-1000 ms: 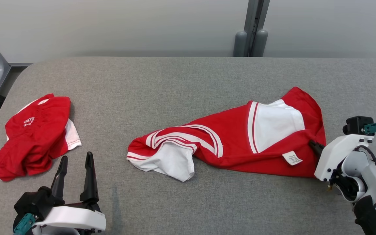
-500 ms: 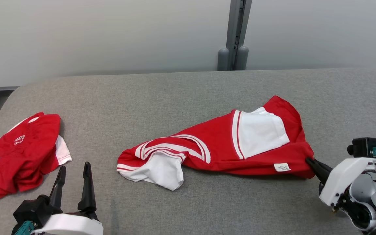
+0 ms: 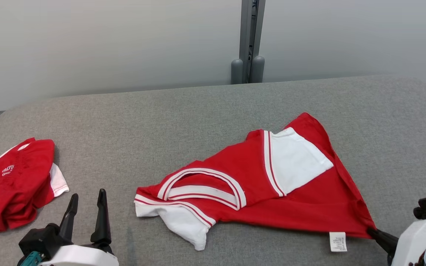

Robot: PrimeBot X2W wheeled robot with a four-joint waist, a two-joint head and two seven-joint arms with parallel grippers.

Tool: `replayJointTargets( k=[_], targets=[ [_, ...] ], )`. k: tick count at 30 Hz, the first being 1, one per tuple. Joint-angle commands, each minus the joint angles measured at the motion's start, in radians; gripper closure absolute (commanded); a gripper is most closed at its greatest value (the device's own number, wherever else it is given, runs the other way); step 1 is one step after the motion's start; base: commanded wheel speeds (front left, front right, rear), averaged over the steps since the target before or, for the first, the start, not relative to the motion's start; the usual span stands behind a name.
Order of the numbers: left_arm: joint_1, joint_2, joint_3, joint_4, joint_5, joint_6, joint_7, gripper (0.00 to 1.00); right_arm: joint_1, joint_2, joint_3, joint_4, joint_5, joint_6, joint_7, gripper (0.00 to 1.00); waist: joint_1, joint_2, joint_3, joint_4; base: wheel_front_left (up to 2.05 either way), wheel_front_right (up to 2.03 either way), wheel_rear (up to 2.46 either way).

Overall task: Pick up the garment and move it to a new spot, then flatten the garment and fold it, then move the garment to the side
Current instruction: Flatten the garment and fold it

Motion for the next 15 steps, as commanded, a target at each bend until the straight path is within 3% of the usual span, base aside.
replayJointTargets(
  k=[1,2,3,4,5,15],
  targets=[
    [0.005,0.005,-0.001,0.003,-0.009,-0.002,0.006,0.0,0.018,-0.006,-0.017,0.012,-0.017,0.0,0.01,1.0,0.0,0.0,0.0,0.0,0.0,0.0,0.0],
    [0.004,0.005,-0.003,0.005,-0.007,-0.003,0.005,0.0,0.027,0.0,-0.028,0.021,-0.033,0.0,0.017,1.0,0.0,0.0,0.0,0.0,0.0,0.0,0.0],
    [0.003,0.006,-0.004,0.007,-0.008,-0.003,0.007,0.0,0.032,0.008,-0.039,0.028,-0.046,0.0,0.019,0.9,0.0,0.0,0.0,0.001,0.0,0.0,0.0],
    [0.002,0.006,-0.006,0.009,-0.009,-0.002,0.01,0.0,0.034,0.017,-0.054,0.036,-0.062,0.0,0.019,0.31,0.0,0.0,0.0,0.001,0.0,0.0,0.0],
    [0.002,0.007,-0.007,0.011,-0.01,-0.002,0.013,0.0,0.036,0.023,-0.069,0.045,-0.082,0.0,0.013,0.0,0.0,0.0,-0.001,0.002,0.0,0.0,0.0],
    [0.004,0.019,-0.016,0.013,-0.016,-0.002,0.03,0.0,0.03,0.101,-0.209,-0.076,-0.182,0.0,-0.148,0.0,0.0,0.0,-0.012,0.014,0.0,0.0,0.0]
  ],
)
